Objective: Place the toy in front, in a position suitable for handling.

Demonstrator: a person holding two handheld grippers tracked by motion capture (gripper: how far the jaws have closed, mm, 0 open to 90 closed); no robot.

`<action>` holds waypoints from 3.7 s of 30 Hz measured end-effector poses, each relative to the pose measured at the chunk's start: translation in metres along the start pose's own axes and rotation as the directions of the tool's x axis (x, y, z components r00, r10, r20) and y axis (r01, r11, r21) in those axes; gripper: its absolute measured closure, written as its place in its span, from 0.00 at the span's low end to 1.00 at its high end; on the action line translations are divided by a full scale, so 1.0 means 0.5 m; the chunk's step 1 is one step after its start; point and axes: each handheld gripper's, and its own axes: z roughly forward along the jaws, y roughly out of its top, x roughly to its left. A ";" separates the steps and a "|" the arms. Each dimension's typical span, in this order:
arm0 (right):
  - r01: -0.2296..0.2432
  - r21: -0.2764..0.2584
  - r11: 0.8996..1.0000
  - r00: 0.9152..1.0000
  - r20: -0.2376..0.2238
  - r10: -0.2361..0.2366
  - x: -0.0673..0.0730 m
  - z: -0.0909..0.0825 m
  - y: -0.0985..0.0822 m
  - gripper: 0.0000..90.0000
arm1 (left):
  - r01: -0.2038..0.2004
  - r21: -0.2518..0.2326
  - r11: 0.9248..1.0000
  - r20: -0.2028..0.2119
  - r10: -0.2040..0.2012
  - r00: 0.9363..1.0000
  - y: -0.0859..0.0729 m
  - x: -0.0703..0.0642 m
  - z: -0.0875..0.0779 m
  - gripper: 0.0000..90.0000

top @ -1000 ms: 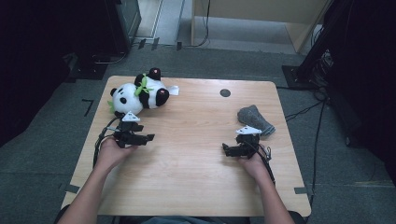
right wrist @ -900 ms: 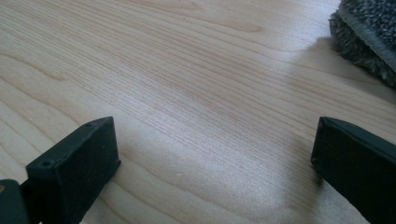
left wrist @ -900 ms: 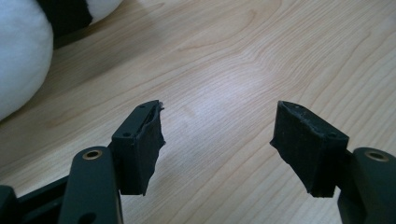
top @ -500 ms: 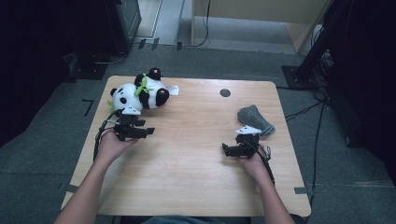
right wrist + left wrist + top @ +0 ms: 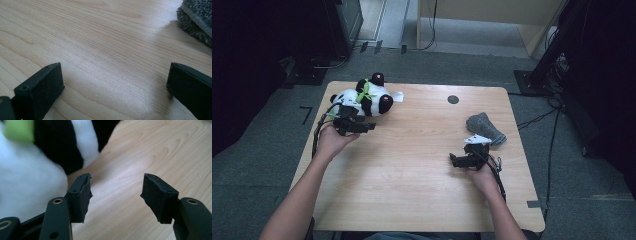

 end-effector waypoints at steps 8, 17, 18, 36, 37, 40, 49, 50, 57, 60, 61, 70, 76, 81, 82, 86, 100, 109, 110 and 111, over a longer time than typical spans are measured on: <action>0.000 0.001 1.000 1.000 0.000 0.000 0.000 0.000 0.000 0.01 | -0.041 -0.003 0.999 -0.031 0.041 0.999 0.065 0.022 -0.013 0.43; 0.000 0.000 1.000 1.000 -0.002 0.000 0.000 0.000 0.000 0.01 | -0.049 0.004 0.999 -0.090 0.049 0.995 0.120 0.055 -0.014 0.41; 0.000 0.001 1.000 1.000 -0.002 0.000 0.000 0.000 0.000 0.01 | -0.051 0.002 0.999 -0.098 0.051 0.994 0.123 0.059 -0.013 0.41; 0.003 0.000 1.000 1.000 -0.003 -0.003 0.003 0.000 0.000 0.01 | -0.005 0.026 1.000 -0.130 0.009 0.991 0.144 0.113 0.025 0.29; 0.004 -0.001 1.000 1.000 -0.003 -0.004 0.003 0.000 0.000 0.01 | -0.010 0.032 0.999 -0.130 0.014 0.991 0.141 0.114 0.031 0.29; 0.004 -0.001 1.000 1.000 -0.004 -0.004 0.003 0.000 0.000 0.01 | -0.030 0.012 0.999 -0.158 0.032 0.987 0.125 0.111 0.047 0.29; 0.003 -0.009 1.000 1.000 0.000 -0.003 0.007 0.001 0.001 0.06 | -0.076 -0.021 0.997 -0.181 0.071 0.981 0.098 0.093 0.059 0.60; 0.004 -0.011 1.000 1.000 -0.005 -0.004 0.008 0.000 0.002 0.09 | -0.056 -0.025 0.998 -0.167 0.052 0.985 0.098 0.095 0.057 0.62; 0.005 -0.007 1.000 1.000 -0.004 -0.005 0.008 -0.003 0.009 0.19 | 0.017 -0.043 0.999 -0.118 -0.022 0.993 0.100 0.102 0.039 0.72; 0.002 -0.005 1.000 1.000 -0.004 -0.002 0.005 -0.005 0.010 0.24 | 0.034 -0.051 0.998 -0.096 -0.039 0.995 0.103 0.098 0.030 0.72; -0.002 -0.002 1.000 1.000 -0.007 0.002 0.004 -0.006 0.011 0.25 | 0.039 -0.051 0.998 -0.086 -0.044 0.995 0.104 0.095 0.028 0.72; -0.028 -0.046 0.999 0.999 -0.031 0.027 -0.003 -0.026 0.019 0.30 | 0.027 -0.100 0.995 -0.021 -0.029 0.999 0.102 0.023 -0.010 0.72; -0.015 -0.017 1.000 0.999 -0.043 0.014 -0.008 -0.033 0.028 0.30 | -0.022 -0.083 0.996 0.011 0.023 1.000 0.089 -0.044 -0.025 0.72; -0.017 -0.015 1.000 0.999 -0.041 0.016 -0.009 -0.036 0.030 0.30 | -0.030 -0.080 0.996 0.036 0.033 0.999 0.078 -0.081 -0.033 0.72; -0.015 -0.018 1.000 0.999 -0.037 0.014 -0.009 -0.036 0.031 0.30 | -0.036 -0.077 0.996 0.047 0.040 0.998 0.070 -0.096 -0.035 0.72; -0.019 -0.025 1.000 0.999 -0.036 0.018 -0.012 -0.042 0.033 0.31 | -0.039 -0.069 0.997 0.075 0.044 0.996 0.053 -0.126 -0.035 0.72; -0.013 -0.043 0.999 1.000 -0.024 0.012 -0.032 -0.065 0.041 0.37 | -0.053 -0.053 0.997 0.143 0.060 0.988 0.012 -0.224 -0.030 0.72; 0.010 -0.079 0.997 1.000 0.004 -0.010 -0.053 -0.088 0.056 0.40 | -0.055 -0.061 0.997 0.189 0.065 0.980 -0.019 -0.278 -0.036 0.71; 0.010 -0.086 0.996 1.000 0.006 -0.010 -0.057 -0.090 0.059 0.41 | -0.052 -0.060 0.997 0.195 0.063 0.979 -0.021 -0.282 -0.036 0.71; 0.008 -0.087 0.996 1.000 0.011 -0.007 -0.062 -0.092 0.062 0.41 | -0.046 -0.064 0.997 0.205 0.059 0.977 -0.025 -0.289 -0.036 0.71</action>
